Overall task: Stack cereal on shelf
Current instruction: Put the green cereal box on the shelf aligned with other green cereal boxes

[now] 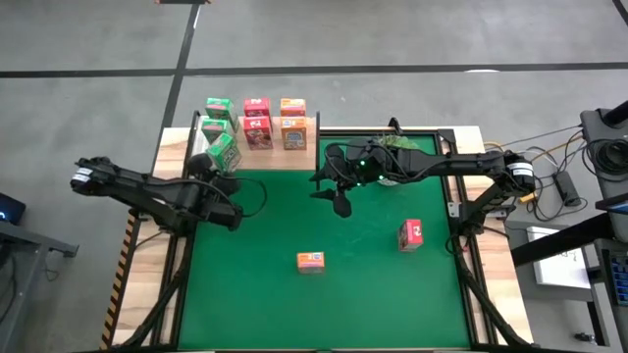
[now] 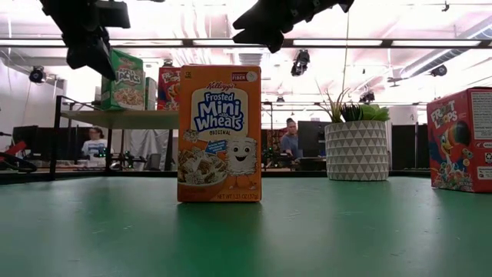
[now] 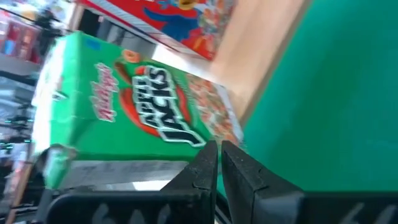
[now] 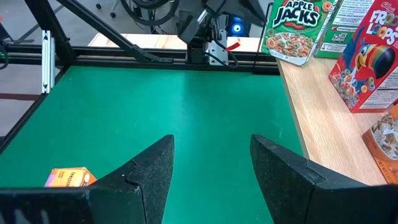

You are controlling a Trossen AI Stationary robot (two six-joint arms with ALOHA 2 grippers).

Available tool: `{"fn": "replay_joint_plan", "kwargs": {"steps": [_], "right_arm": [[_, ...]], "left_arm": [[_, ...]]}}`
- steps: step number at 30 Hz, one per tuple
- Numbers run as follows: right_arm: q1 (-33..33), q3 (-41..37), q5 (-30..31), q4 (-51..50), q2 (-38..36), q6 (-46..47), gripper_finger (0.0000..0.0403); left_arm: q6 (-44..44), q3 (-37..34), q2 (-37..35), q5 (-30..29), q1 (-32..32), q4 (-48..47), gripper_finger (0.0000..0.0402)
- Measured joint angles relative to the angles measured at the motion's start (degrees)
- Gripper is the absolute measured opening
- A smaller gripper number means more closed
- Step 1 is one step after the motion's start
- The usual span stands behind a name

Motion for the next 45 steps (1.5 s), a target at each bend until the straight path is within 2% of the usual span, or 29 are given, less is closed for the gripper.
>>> {"fn": "replay_joint_plan", "kwargs": {"steps": [4, 16, 38, 45], "right_arm": [[0.0, 0.0, 0.0, -0.4, 0.0, 0.0, 0.0201], [0.0, 0.0, 0.0, -1.0, 0.0, 0.0, 0.0201], [0.0, 0.0, 0.0, -1.6, 0.0, 0.0, 0.0201], [0.0, 0.0, 0.0, -1.8, 0.0, -0.3, 0.0201]], "left_arm": [[0.0, -0.4, -0.1, -1.6, 1.2, -0.1, 0.0003], [-1.1, -2.5, -0.1, -1.7, 3.9, -2.3, 0.0003], [-1.1, -2.3, 0.0, -2.1, 9.0, -2.0, 0.0003], [-0.3, 2.0, 0.0, 3.4, 8.8, -2.2, 0.0003]]}}
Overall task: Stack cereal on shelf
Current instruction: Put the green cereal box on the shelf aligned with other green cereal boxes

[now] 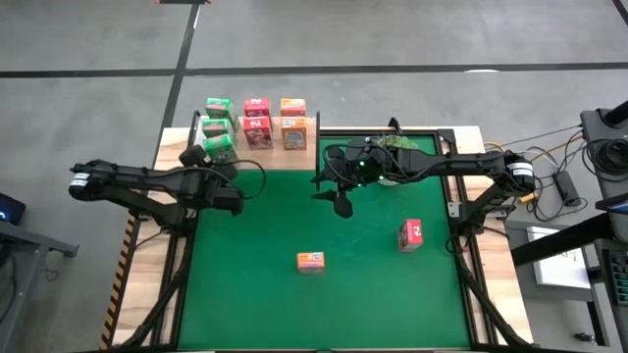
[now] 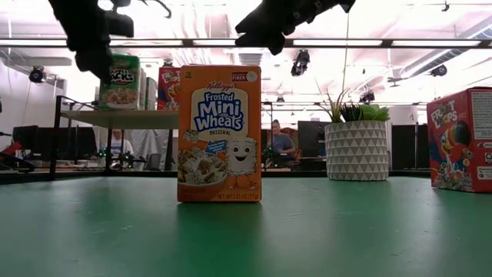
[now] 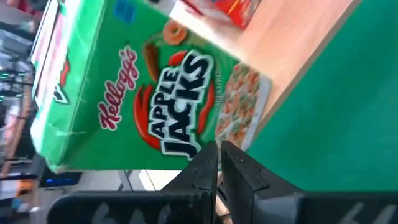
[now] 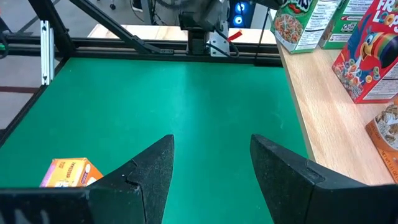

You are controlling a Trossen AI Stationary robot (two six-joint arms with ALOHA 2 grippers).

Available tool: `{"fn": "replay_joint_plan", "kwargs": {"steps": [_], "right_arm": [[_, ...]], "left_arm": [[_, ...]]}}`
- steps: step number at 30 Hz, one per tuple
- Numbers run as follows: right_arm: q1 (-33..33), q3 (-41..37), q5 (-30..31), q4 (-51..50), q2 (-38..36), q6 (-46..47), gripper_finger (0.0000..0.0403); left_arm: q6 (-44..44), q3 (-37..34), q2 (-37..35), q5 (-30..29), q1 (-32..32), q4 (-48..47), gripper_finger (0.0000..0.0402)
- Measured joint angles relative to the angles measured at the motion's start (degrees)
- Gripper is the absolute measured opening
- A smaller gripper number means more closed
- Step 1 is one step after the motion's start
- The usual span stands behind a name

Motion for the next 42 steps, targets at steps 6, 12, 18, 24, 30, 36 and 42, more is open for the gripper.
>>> {"fn": "replay_joint_plan", "kwargs": {"steps": [6, 12, 18, 24, 30, 36, 42], "right_arm": [[0.0, 0.0, 0.0, -3.0, -0.2, -2.3, 0.0201], [0.0, -0.1, 0.0, -8.6, -0.9, -4.8, 0.0201], [0.0, -3.6, -0.1, -9.4, -2.2, -7.8, 0.0201], [0.0, -13.2, -0.3, 0.4, -4.8, -7.6, 0.0201], [0.0, -21.5, -0.2, 14.7, -8.5, -8.8, 0.0201], [0.0, -24.5, -0.1, 21.7, -12.1, -14.5, 0.0201], [-0.1, -25.1, 0.0, 23.6, -13.4, -18.6, 0.0201]], "left_arm": [[4.8, 7.0, 0.0, 0.9, 0.0, -0.3, 0.0003], [12.7, 18.1, 0.0, 11.4, 0.0, -0.1, 0.0003], [16.2, 27.7, 0.0, 20.1, -0.1, -0.2, 0.0003], [14.4, 29.6, -0.1, 18.7, 0.0, 0.2, 0.0003], [10.0, 22.9, -0.4, 16.6, -0.1, 0.4, 0.0003], [2.3, 9.4, -1.5, 18.9, -1.2, 1.4, 0.0003], [-0.2, -2.7, -1.6, 15.9, -5.7, 11.1, 0.0001]]}}
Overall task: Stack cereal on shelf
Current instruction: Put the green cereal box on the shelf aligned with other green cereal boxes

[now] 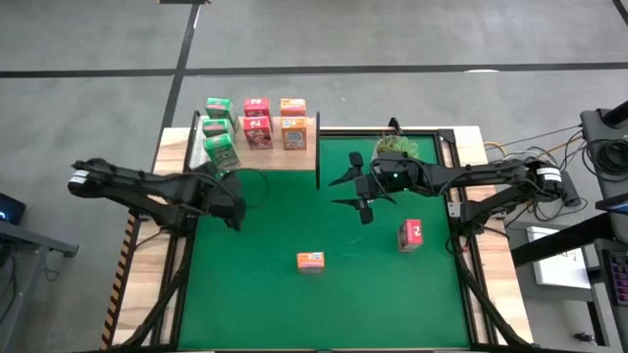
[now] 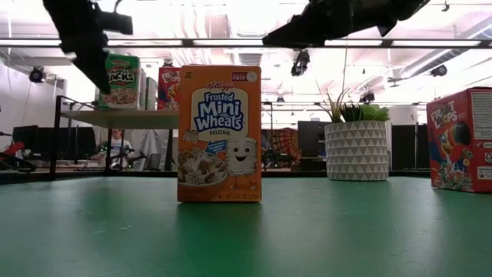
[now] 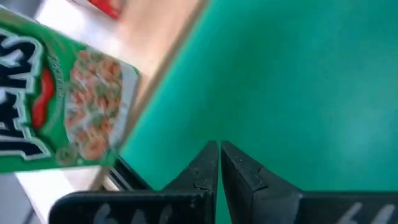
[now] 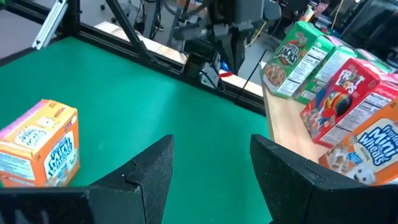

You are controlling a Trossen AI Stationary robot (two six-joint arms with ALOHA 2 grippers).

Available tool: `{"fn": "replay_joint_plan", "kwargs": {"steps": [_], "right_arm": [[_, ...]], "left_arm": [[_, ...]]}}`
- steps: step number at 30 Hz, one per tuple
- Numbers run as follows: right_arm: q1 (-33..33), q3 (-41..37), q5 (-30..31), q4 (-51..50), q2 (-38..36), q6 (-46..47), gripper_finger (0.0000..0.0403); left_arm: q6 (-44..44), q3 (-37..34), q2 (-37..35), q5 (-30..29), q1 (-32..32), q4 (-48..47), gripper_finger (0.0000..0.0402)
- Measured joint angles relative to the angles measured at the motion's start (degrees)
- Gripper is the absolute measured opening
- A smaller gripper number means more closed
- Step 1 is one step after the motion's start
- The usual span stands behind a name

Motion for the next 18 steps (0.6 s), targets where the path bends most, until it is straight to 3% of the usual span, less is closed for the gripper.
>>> {"fn": "replay_joint_plan", "kwargs": {"steps": [9, 18], "right_arm": [[-2.4, -0.5, 0.0, 0.3, 0.2, -1.5, 0.0201], [-4.3, -0.7, 0.0, 0.3, 0.2, -1.1, 0.0201]], "left_arm": [[-0.3, -6.0, 1.2, -22.0, -0.6, 4.3, 0.0000], [-1.4, -6.1, 1.5, -23.0, 3.2, 4.5, 0.0000]]}}
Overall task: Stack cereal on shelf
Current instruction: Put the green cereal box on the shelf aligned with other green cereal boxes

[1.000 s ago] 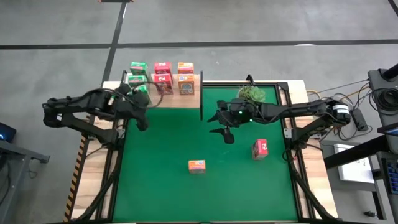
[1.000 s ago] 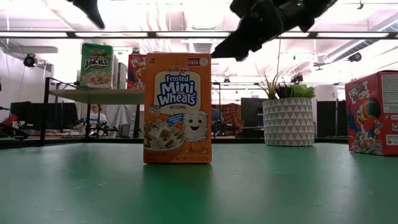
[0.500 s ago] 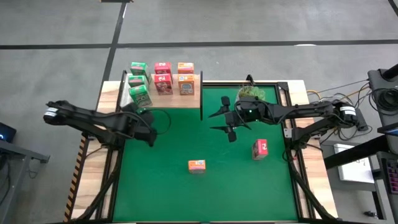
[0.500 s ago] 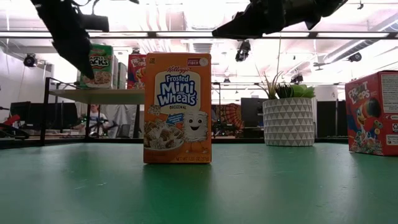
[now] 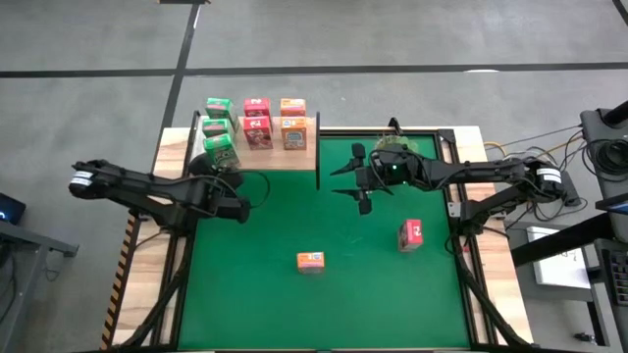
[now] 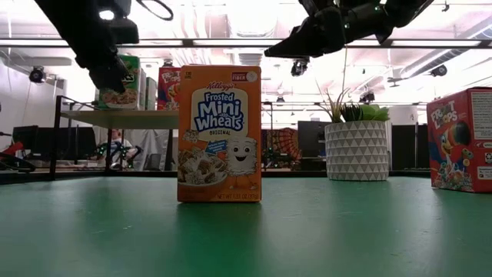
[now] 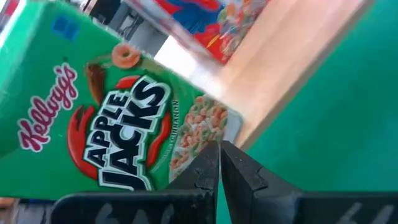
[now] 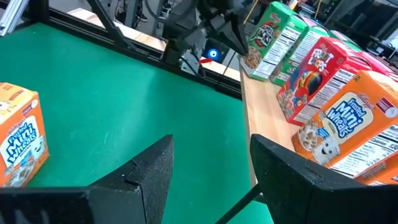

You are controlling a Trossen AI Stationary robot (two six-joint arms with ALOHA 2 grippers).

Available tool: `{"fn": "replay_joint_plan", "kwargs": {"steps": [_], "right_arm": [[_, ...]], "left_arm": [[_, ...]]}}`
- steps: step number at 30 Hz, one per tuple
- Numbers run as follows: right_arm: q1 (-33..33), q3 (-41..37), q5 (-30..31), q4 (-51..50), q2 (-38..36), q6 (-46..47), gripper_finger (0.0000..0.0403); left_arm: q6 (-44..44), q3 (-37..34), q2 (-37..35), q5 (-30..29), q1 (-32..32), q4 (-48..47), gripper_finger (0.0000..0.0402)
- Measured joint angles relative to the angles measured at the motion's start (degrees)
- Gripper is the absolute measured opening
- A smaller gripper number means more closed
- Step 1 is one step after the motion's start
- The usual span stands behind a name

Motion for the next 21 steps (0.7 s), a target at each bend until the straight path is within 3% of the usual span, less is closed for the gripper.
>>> {"fn": "replay_joint_plan", "kwargs": {"steps": [10, 18, 21], "right_arm": [[0.0, 0.0, 0.0, -0.7, 0.0, 0.0, 0.0201], [0.0, 0.0, 0.0, -1.0, 0.1, -0.1, 0.0201], [0.0, 0.0, 0.0, -1.0, 0.1, 0.0, 0.0201]], "left_arm": [[-0.6, 0.0, 2.3, 0.0, 7.7, 0.0, 0.0000], [-0.1, 0.4, 2.7, 1.8, 8.2, -0.1, 0.0000], [-0.1, 1.6, 2.6, 5.1, 7.7, -0.2, 0.0000]]}}
